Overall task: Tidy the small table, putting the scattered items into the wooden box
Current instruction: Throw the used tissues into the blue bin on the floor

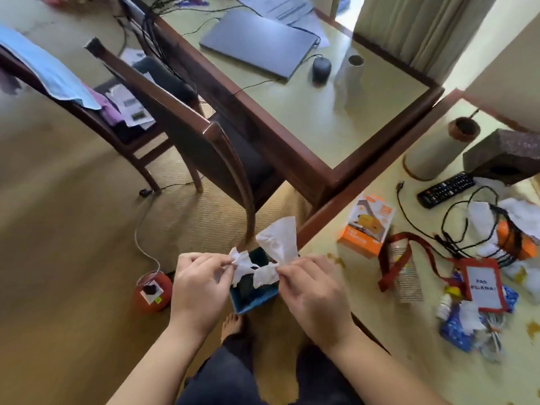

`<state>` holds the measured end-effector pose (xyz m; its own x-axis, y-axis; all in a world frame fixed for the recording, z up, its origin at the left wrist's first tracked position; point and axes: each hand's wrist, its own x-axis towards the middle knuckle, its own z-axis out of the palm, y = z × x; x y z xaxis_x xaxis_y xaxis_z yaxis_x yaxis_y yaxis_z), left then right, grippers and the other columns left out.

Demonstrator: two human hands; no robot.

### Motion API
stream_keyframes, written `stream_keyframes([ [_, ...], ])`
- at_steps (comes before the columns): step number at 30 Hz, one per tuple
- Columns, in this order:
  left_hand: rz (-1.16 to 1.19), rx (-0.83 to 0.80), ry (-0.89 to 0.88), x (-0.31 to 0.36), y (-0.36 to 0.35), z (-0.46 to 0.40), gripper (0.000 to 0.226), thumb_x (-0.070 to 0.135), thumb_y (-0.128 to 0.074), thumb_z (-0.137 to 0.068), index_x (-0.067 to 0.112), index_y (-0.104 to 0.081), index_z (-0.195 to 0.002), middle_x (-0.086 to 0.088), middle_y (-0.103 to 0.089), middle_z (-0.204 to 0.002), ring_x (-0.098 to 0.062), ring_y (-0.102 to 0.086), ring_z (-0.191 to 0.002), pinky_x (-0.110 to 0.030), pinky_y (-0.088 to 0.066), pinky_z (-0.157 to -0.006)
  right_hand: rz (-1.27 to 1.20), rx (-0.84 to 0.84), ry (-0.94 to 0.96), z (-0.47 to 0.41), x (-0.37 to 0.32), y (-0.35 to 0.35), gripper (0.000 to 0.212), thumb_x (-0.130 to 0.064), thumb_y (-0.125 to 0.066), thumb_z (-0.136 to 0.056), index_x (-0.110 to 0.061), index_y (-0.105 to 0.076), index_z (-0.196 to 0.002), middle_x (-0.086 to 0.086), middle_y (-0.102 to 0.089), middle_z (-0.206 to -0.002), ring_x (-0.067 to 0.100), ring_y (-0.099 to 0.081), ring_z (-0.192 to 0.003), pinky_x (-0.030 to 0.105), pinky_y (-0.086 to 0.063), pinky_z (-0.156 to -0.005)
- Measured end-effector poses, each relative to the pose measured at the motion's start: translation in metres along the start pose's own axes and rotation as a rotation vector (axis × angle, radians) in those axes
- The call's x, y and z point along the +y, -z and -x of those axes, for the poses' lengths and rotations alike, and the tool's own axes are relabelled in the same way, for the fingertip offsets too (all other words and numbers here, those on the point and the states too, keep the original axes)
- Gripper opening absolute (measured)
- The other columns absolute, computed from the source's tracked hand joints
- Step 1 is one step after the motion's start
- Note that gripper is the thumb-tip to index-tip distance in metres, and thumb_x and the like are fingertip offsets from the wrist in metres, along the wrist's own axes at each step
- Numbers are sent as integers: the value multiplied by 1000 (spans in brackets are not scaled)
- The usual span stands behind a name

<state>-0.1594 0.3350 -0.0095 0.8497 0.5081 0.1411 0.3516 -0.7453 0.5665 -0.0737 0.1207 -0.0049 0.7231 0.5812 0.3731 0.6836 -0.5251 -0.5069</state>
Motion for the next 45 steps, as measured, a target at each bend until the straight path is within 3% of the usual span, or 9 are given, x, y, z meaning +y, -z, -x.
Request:
stream_keyframes([
  [4, -31, -128, 157, -66, -18, -7, 8, 27, -79, -89, 24, -83, -96, 17, -72, -89, -9, -48, -97, -12, -35, -75, 8, -81, -47, 6, -22, -64, 14, -13, -74, -94, -10, -78, -107, 1, -73, -99, 19, -63, -95, 31, -56, -84],
  [10, -13, -304, 371, -127, -56, 2, 17, 37, -69, -96, 29, -79, -108, 8, -69, -99, -4, -45, -104, -21, -40, -79, 37, -213, -280, 34, -12, -154, 9, -15, -75, -91, -15, -77, -100, -1, -71, -89, 22, -60, -86, 38, -57, -72],
  [17, 5, -337, 492, -164, -121, 19, 17, 44, -69, -94, 33, -77, -105, 5, -64, -97, -7, -51, -94, -26, -48, -77, -34, -448, -541, 66, 18, -226, 10, -32, -66, -98, -27, -74, -101, -11, -67, -94, 10, -52, -95, 28, -53, -78],
  [26, -103, -278, 505, -220, -246, 8, 20, 49, -68, -93, 36, -77, -105, 2, -63, -94, -16, -46, -95, -32, -44, -83, 40, -377, -539, 82, 106, -345, 15, -12, -85, -76, -16, -72, -79, 3, -68, -75, 27, -58, -73, 38, -52, -70],
  [30, -75, -367, 465, -258, -306, 12, 22, 48, -65, -95, 35, -75, -109, 3, -64, -95, -12, -45, -92, -30, -45, -81, 66, -554, -564, 92, 146, -393, 7, -22, -73, -90, -18, -76, -95, 8, -71, -92, 31, -60, -91, 38, -50, -81],
  [34, -49, -525, 452, -283, -346, 12, 29, 44, -64, -96, 33, -71, -122, -5, -63, -116, -23, -58, -110, -37, -51, -93, 33, -900, -653, 97, 168, -423, 32, -34, -54, -102, -40, -67, -131, 6, -58, -126, 30, -60, -110, 37, -51, -98],
  [37, -20, -734, 387, -289, -354, 8, 52, 41, -66, -95, 33, -55, -145, -4, -61, -141, -26, -55, -131, -43, -47, -110, -12, -1106, -656, 95, 171, -424, 51, -30, -58, -100, -52, -48, -145, 1, -56, -141, 30, -58, -125, 43, -50, -105],
  [41, -4, -733, 333, -273, -315, 7, 66, 31, -72, -94, 29, -45, -154, 2, -51, -154, -21, -49, -140, -38, -40, -117, -94, -1072, -645, 88, 149, -386, 58, -15, -56, -103, -37, -44, -156, 0, -41, -164, 23, -40, -149, 36, -34, -119],
  [45, 42, -663, 332, -229, -236, 8, 60, 28, -69, -96, 27, -48, -152, 1, -55, -148, -20, -52, -135, -34, -41, -114, -105, -952, -586, 69, 99, -321, 52, -16, -59, -99, -31, -56, -148, -3, -55, -151, 19, -50, -140, 31, -38, -117],
])
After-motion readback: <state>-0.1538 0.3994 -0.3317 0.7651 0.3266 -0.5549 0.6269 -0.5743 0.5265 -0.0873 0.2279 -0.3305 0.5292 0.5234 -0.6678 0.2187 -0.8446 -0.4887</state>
